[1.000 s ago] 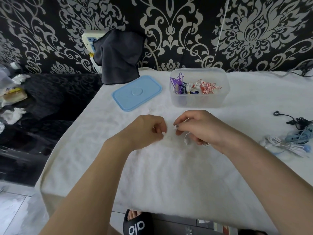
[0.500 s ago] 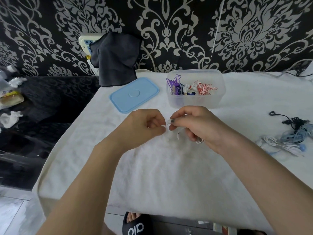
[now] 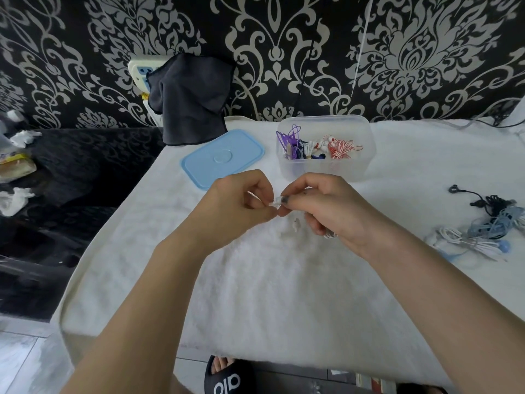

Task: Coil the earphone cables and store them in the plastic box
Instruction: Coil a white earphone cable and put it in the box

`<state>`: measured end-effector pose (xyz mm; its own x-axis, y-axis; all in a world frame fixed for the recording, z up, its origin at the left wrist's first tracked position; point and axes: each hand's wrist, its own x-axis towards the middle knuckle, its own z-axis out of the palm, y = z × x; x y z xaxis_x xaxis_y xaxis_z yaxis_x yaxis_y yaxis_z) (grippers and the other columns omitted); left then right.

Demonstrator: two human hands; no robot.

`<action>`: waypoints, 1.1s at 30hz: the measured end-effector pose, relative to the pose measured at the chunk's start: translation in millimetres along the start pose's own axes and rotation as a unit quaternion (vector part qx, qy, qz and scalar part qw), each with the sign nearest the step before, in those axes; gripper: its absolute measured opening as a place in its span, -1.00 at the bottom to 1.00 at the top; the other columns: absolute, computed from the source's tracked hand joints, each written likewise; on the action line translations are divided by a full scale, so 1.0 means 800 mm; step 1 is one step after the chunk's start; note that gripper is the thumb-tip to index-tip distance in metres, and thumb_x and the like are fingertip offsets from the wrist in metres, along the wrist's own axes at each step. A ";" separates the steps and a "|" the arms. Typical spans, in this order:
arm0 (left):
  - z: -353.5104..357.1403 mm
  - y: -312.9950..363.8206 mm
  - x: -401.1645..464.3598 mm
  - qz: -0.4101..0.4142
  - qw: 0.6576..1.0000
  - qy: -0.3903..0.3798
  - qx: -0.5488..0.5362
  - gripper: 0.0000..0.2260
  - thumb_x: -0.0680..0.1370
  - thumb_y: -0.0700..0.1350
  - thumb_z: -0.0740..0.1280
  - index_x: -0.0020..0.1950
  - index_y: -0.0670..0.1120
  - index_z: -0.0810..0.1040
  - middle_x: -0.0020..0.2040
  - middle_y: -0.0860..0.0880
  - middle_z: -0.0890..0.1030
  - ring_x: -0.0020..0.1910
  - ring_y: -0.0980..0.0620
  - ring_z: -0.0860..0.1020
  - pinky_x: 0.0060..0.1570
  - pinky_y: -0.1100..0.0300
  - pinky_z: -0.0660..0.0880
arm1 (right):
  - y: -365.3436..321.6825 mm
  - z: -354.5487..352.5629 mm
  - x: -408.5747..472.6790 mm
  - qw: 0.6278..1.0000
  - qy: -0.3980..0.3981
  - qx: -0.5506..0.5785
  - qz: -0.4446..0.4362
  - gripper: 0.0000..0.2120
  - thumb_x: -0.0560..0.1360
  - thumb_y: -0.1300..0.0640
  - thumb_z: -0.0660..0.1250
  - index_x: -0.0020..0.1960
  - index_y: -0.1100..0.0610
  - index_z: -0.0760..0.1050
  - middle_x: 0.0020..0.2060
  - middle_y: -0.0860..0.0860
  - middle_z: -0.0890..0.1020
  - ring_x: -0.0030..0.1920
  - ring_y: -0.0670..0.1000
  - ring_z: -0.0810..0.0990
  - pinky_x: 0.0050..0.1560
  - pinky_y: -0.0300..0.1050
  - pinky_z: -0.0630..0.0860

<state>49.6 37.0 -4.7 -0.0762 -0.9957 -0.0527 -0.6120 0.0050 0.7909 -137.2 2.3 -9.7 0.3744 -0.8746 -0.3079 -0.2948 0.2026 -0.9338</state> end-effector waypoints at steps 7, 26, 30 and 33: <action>-0.002 0.002 -0.002 0.003 1.000 0.008 -0.004 -0.84 0.46 -0.29 0.49 -0.11 -0.08 0.58 -0.23 0.03 0.69 -0.22 -0.04 0.65 -0.23 0.34 0.51 | 0.000 0.001 -0.001 1.000 0.007 -0.005 -0.018 -0.94 0.52 0.24 0.35 -0.03 0.19 0.59 -0.20 0.02 0.74 -0.49 0.01 0.32 -0.54 -0.27 0.26; -0.012 0.005 -0.001 0.005 0.991 -0.007 -0.134 -0.86 0.51 -0.32 0.48 0.01 -0.13 0.67 -0.09 -0.14 0.74 -0.02 -0.08 0.72 0.17 0.07 0.61 | 0.000 -0.009 0.007 0.984 -0.045 0.163 0.063 -0.87 0.50 0.19 0.41 0.02 0.21 0.64 -0.21 0.06 0.70 -0.52 -0.09 0.31 -0.45 -0.21 0.23; -0.015 0.005 0.000 -0.022 0.980 -0.036 -0.193 -0.85 0.50 -0.36 0.47 0.02 -0.18 0.65 0.00 -0.18 0.71 0.02 -0.13 0.71 0.23 0.03 0.57 | -0.001 -0.009 0.006 0.984 -0.061 0.162 0.039 -0.96 0.52 0.22 0.40 -0.05 0.17 0.63 -0.23 0.10 0.69 -0.52 -0.10 0.30 -0.45 -0.21 0.23; -0.018 0.003 0.000 -0.025 0.967 -0.061 -0.247 -0.87 0.51 -0.35 0.45 -0.01 -0.16 0.65 0.00 -0.21 0.69 0.01 -0.10 0.69 0.21 0.04 0.59 | -0.002 -0.009 0.005 0.981 -0.075 0.175 0.027 -0.93 0.52 0.24 0.40 -0.11 0.14 0.64 -0.26 0.11 0.68 -0.52 -0.10 0.29 -0.48 -0.24 0.24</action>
<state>59.5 35.7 6.1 -0.1678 -0.9749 -0.1463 -0.1696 -0.1177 0.9785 -141.5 -4.5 -7.8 0.4991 -0.7897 -0.3568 -0.0076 0.4077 -0.9131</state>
